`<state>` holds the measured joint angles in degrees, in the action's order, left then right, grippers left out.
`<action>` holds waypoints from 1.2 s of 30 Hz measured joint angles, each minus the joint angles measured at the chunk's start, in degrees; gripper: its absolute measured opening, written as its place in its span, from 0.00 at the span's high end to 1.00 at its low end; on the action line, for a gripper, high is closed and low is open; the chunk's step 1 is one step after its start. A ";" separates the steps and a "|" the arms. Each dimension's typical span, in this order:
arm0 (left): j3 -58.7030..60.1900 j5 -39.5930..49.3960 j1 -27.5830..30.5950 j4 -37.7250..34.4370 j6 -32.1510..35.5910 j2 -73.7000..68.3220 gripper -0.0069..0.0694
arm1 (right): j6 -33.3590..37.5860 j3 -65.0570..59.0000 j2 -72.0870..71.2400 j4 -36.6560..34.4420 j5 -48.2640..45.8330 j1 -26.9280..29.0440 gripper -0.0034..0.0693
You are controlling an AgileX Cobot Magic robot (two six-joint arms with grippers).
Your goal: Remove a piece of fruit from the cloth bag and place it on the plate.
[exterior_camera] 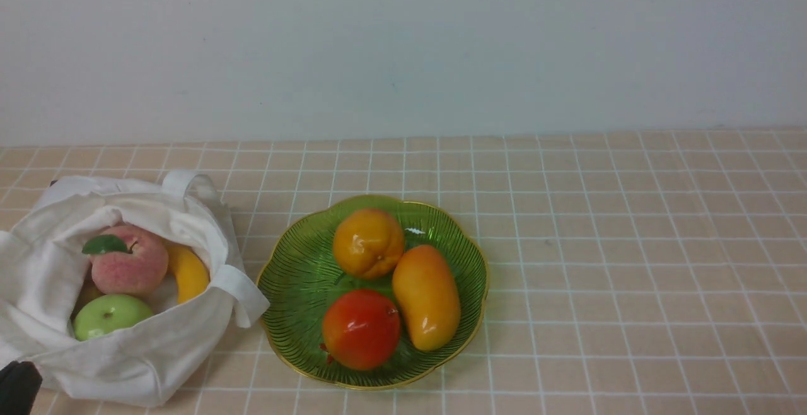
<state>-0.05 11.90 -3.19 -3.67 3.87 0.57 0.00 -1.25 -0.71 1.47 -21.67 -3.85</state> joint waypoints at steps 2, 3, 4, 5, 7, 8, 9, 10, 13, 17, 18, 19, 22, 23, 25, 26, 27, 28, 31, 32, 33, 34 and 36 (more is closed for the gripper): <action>0.55 0.71 0.38 2.06 0.00 0.00 0.92 | 0.00 0.00 0.00 0.00 0.00 0.00 0.97; 0.61 0.83 0.36 2.41 0.00 0.00 0.92 | 0.00 0.00 0.00 0.00 0.00 0.00 0.97; 0.82 1.13 0.44 2.83 0.07 0.00 0.92 | 0.00 0.00 0.00 0.00 0.00 0.00 0.97; 1.23 1.47 0.54 3.21 0.25 0.00 0.92 | 0.00 0.00 0.00 0.00 0.00 0.00 0.97; 1.63 2.66 0.61 3.68 0.34 0.05 0.92 | 0.00 0.00 0.00 0.00 0.00 0.00 0.97; 1.63 2.95 0.61 3.68 0.34 0.05 0.92 | 0.00 0.00 0.00 0.00 0.00 0.00 0.97; 1.63 4.91 0.61 3.68 0.34 0.05 0.92 | 0.00 0.00 0.00 0.00 0.00 0.00 0.97; 1.63 6.64 0.61 3.68 0.34 0.05 0.92 | 0.00 0.00 0.00 0.00 0.00 0.00 0.97; 1.69 9.32 0.61 3.68 0.40 0.05 0.92 | 0.00 0.00 0.00 0.00 0.00 0.00 0.97; 1.69 9.43 0.61 3.68 0.40 0.05 0.92 | 0.00 0.00 0.00 0.00 0.00 0.00 0.97; 1.69 9.48 0.61 3.68 0.40 0.05 0.92 | 0.00 0.00 0.00 0.00 0.00 0.00 0.97; 1.69 9.48 0.61 3.68 0.40 0.05 0.92 | 0.00 0.00 0.00 0.00 0.00 0.00 0.97; 1.69 9.48 0.61 3.68 0.40 0.05 0.92 | 0.00 0.00 0.00 0.00 0.00 0.00 0.97; 1.69 9.48 0.61 3.68 0.40 0.05 0.92 | 0.00 0.00 0.00 0.00 0.00 0.00 0.97; 1.69 9.48 0.61 3.68 0.40 0.05 0.92 | 0.00 0.00 0.00 0.00 0.00 0.00 0.97; 1.69 9.48 0.61 3.68 0.40 0.05 0.92 | 0.00 0.00 0.00 0.00 0.00 0.00 0.97; 1.69 9.48 0.61 3.68 0.40 0.05 0.92 | 0.00 0.00 0.00 0.00 0.00 0.00 0.97; 1.69 9.48 0.61 3.68 0.40 0.05 0.92 | 0.00 0.00 0.00 0.00 0.00 0.00 0.97; 1.69 9.53 0.61 3.68 0.40 0.05 0.92 | 0.00 0.00 0.00 0.00 0.00 0.00 0.97; 1.69 9.53 0.61 3.68 0.40 0.05 0.92 | 0.00 0.00 0.00 0.00 0.00 0.00 0.97; 1.69 9.53 0.61 3.68 0.40 0.05 0.92 | 0.00 0.00 0.00 0.00 0.00 0.00 0.97; 1.69 9.53 0.61 3.68 0.40 0.05 0.92 | 0.00 0.00 0.00 0.00 0.00 0.00 0.97; 1.69 9.53 0.66 3.68 0.40 0.05 0.92 | 0.00 0.00 0.00 0.00 0.00 0.00 0.97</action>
<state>1.65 21.43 -2.54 0.00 4.27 0.62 0.00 -1.25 -0.71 1.47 -21.67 -3.85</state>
